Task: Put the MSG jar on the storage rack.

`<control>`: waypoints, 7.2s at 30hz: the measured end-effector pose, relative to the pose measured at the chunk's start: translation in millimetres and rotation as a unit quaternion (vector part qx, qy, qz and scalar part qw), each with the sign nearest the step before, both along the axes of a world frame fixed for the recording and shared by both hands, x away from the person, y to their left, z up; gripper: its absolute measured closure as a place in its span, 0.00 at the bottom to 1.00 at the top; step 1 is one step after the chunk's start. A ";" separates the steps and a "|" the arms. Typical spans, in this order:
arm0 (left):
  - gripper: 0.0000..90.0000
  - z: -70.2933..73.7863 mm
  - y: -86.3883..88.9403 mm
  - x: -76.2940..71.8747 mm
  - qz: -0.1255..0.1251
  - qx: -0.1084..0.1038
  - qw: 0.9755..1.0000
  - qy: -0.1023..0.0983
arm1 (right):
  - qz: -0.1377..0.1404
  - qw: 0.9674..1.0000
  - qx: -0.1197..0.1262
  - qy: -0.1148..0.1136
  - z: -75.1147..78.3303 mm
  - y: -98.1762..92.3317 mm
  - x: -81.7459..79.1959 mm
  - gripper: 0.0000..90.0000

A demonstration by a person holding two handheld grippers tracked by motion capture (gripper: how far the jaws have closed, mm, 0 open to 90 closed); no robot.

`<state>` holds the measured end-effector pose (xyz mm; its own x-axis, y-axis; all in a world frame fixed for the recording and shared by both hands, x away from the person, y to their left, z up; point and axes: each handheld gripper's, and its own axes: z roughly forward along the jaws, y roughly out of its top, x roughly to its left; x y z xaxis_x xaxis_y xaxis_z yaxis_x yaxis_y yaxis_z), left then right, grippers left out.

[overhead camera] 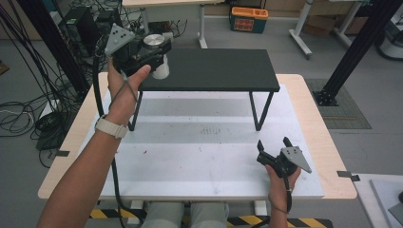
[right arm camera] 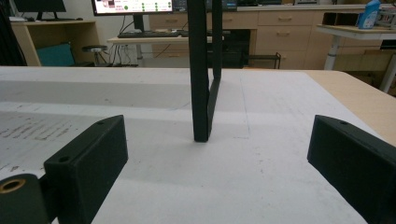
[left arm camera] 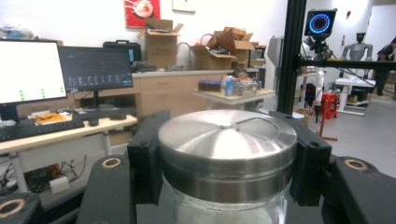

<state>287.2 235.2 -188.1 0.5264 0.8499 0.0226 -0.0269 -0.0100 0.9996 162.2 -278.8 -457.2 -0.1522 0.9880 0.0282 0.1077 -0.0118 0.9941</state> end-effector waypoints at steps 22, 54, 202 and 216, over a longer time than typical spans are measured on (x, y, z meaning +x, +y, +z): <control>0.46 -12.5 -5.5 51.2 0.007 0.013 1.000 0.006 | -0.002 1.000 -0.003 0.000 0.0 1.2 -0.2 0.05; 0.16 -46.6 -6.6 55.9 0.019 -0.001 1.000 -0.015 | -0.001 1.000 -0.004 -0.001 -0.3 1.1 -0.4 0.06; 0.01 -273.7 52.8 -117.4 0.140 -0.001 0.989 0.041 | -0.006 1.000 -0.006 -0.002 -0.4 3.1 -1.0 0.05; 0.01 -274.8 52.6 -118.0 0.143 -0.005 0.989 0.040 | -0.005 1.000 -0.004 -0.003 -0.9 2.5 -1.1 0.05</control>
<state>169.2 287.7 -463.0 0.2648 0.9641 -0.0176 0.0540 0.0033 0.9985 161.1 -276.3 -458.2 -0.1416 0.9897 0.0187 0.1018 -0.0042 0.9948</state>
